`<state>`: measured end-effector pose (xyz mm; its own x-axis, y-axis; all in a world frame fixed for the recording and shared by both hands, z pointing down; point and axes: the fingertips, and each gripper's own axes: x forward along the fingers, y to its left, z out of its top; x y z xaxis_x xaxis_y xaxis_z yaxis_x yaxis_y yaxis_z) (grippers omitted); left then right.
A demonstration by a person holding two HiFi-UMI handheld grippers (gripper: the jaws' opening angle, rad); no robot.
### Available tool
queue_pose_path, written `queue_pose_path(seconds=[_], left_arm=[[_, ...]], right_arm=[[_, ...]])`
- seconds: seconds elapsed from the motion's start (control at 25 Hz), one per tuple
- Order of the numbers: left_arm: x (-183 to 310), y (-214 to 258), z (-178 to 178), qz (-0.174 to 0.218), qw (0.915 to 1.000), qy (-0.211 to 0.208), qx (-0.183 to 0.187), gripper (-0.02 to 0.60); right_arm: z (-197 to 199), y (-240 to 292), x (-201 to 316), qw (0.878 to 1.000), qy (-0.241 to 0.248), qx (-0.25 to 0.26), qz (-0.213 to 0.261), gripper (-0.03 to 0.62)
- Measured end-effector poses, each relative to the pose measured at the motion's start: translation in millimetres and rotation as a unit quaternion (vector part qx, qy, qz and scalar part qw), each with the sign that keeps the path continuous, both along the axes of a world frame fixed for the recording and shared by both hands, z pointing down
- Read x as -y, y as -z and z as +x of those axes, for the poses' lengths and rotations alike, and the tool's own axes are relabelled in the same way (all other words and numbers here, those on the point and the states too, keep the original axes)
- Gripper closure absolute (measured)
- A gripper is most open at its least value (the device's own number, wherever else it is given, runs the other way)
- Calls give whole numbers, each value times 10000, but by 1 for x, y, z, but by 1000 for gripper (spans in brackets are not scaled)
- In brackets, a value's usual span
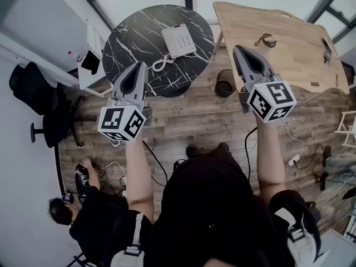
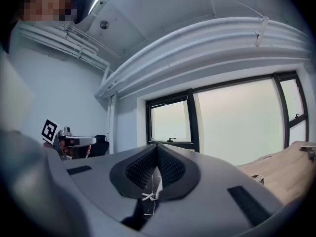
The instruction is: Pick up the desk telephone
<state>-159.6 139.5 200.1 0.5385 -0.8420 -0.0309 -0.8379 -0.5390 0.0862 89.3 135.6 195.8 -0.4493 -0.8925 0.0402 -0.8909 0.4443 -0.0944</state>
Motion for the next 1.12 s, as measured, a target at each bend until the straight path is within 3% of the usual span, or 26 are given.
queue_pose_path(seconds=[0.36, 0.68, 1.12], left_arm=[[-2, -2, -4, 14, 10000, 19, 64, 561], [-1, -4, -15, -11, 10000, -7, 82, 561], [13, -34, 3, -405, 9992, -36, 4, 561]], right_arm=[[-6, -10, -1, 9996, 14, -218, -170, 565], [-12, -6, -2, 9998, -138, -113, -64, 563], [-1, -32, 6, 9988, -205, -119, -421, 564]])
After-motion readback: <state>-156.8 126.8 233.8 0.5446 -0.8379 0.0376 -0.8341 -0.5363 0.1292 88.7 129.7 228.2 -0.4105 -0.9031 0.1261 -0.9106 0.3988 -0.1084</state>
